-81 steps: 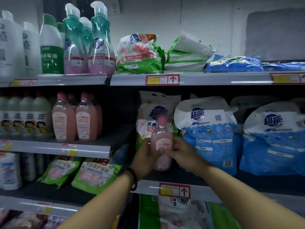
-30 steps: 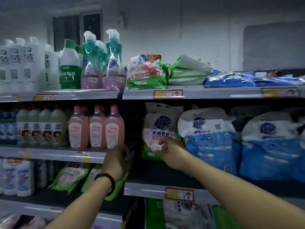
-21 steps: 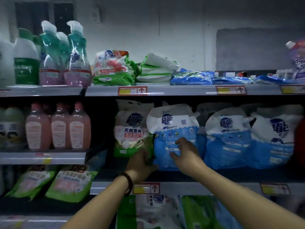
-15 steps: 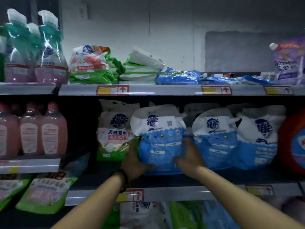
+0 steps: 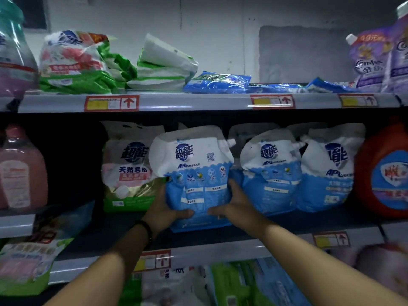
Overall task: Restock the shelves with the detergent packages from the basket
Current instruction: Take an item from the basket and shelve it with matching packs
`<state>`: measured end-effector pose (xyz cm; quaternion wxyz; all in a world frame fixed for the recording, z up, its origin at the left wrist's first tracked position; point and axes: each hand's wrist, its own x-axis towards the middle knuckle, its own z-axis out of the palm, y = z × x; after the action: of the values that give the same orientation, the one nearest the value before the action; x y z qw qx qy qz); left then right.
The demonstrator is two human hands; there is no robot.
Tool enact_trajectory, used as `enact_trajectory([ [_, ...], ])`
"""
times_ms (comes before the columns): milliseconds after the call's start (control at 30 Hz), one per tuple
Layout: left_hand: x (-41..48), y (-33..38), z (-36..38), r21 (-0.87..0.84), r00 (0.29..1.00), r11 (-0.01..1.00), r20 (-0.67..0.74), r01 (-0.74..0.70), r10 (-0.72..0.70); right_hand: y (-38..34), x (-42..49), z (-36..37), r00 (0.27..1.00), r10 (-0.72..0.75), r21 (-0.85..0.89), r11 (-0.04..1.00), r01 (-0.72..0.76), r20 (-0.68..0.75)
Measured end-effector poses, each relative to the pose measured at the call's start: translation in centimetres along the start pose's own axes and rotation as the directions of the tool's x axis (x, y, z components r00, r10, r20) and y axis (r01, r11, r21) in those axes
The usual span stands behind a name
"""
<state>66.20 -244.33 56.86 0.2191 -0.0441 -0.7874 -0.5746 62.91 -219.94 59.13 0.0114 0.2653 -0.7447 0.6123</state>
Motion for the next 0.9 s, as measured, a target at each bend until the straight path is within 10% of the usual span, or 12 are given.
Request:
enact_trajectory([
  [433, -3.7, 4.0, 10.2, 0.076, 0.985, 0.983, -0.030, -0.169, 0.171, -0.5, -6.2, -8.1, 0.961, 0.100, 0.096, 0.992, -0.077, -0.257],
  [900, -1.2, 7.4, 25.1, 0.201, 0.976, 0.955, 0.058, -0.217, 0.209, 3.2, -7.5, -21.8, 0.866, 0.049, -0.220, 0.959, -0.181, -0.498],
])
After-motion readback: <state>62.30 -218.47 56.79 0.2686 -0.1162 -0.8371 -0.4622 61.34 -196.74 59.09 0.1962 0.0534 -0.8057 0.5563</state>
